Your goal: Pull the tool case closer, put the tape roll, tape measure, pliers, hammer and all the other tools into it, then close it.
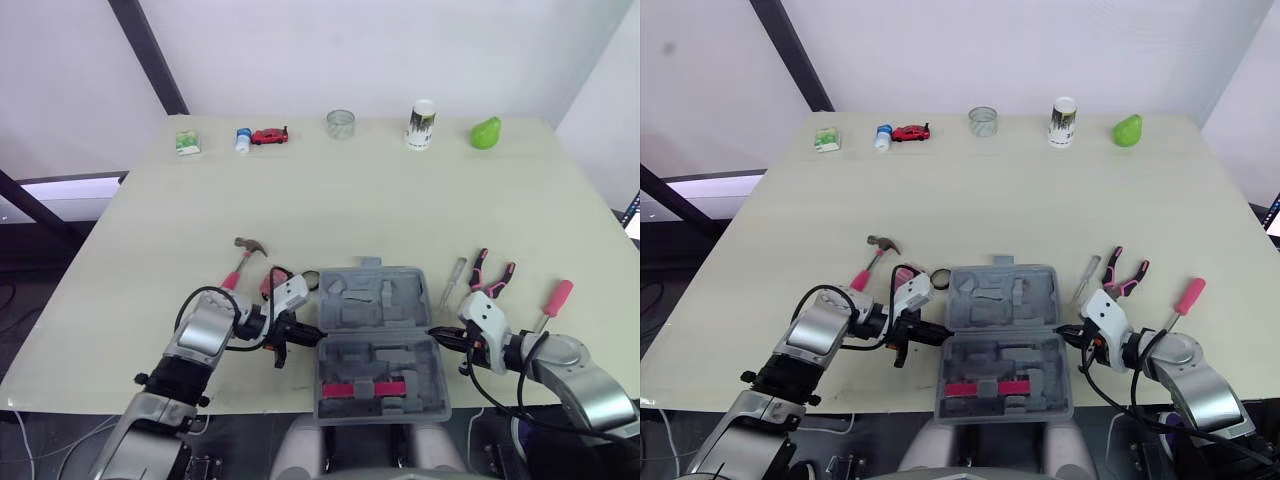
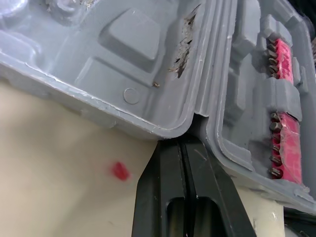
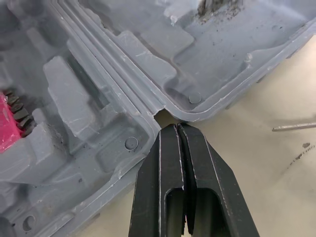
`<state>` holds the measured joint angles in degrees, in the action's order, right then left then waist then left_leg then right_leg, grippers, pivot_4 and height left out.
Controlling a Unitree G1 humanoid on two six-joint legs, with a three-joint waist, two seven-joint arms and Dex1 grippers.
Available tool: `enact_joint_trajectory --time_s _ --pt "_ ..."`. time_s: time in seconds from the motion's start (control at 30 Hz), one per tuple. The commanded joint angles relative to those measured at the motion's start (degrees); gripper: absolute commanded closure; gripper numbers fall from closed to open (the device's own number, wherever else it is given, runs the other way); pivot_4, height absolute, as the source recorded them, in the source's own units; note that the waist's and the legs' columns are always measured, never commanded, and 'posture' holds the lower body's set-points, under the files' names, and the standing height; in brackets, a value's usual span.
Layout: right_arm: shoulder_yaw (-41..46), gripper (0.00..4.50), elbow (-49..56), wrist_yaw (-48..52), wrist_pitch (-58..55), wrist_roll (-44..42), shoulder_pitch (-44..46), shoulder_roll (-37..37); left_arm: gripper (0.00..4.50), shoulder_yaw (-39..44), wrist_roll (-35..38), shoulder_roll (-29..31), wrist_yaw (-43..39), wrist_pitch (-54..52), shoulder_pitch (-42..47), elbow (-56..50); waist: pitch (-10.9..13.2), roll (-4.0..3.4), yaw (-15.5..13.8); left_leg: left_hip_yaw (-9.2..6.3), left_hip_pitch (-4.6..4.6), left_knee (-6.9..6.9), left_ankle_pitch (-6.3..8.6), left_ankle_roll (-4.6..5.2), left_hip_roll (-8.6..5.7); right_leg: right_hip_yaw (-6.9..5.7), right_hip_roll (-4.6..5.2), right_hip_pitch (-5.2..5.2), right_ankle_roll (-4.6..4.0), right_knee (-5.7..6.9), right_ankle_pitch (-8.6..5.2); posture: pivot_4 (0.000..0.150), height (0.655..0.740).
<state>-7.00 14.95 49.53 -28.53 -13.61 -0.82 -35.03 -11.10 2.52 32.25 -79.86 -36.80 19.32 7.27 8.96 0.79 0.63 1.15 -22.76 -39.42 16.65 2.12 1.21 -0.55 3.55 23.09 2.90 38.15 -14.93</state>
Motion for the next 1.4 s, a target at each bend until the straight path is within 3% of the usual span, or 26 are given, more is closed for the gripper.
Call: enact_joint_trajectory --time_s 0.03,0.33,0.8,1.4 --pt "-0.37 4.45 2.12 0.92 1.18 -1.42 0.62 0.27 4.5 0.38 3.03 0.35 1.98 -1.45 -1.1 -3.22 0.0 0.0 -0.05 0.0 0.0 0.0 0.0 0.0 0.0 0.0 0.0 0.0 0.0 0.0 0.0 0.15 0.74" --pt "-1.19 4.45 0.55 1.08 1.6 -0.74 2.33 0.79 4.5 1.78 6.67 0.25 7.59 -1.69 -0.02 -2.15 0.0 0.0 -0.19 0.0 0.0 -0.01 0.0 0.0 -0.02 0.0 0.01 0.0 0.0 0.02 0.0 0.15 0.74" --pt "-2.88 4.45 0.02 -0.42 2.23 0.38 2.85 2.73 4.5 -0.82 9.06 5.82 5.45 0.0 -2.53 -4.74 0.0 0.0 0.07 0.01 0.01 0.0 0.0 0.0 -0.01 0.01 0.0 0.0 0.0 0.02 0.0 0.15 0.74" --pt "-2.1 4.45 8.34 0.98 -2.72 -4.11 -3.56 -0.74 4.5 -2.6 10.1 9.24 8.38 1.29 -11.12 -14.74 0.0 -0.01 -0.07 0.02 0.02 0.02 0.0 0.0 0.01 0.03 0.02 0.0 -0.01 -0.02 0.0 0.15 0.74"
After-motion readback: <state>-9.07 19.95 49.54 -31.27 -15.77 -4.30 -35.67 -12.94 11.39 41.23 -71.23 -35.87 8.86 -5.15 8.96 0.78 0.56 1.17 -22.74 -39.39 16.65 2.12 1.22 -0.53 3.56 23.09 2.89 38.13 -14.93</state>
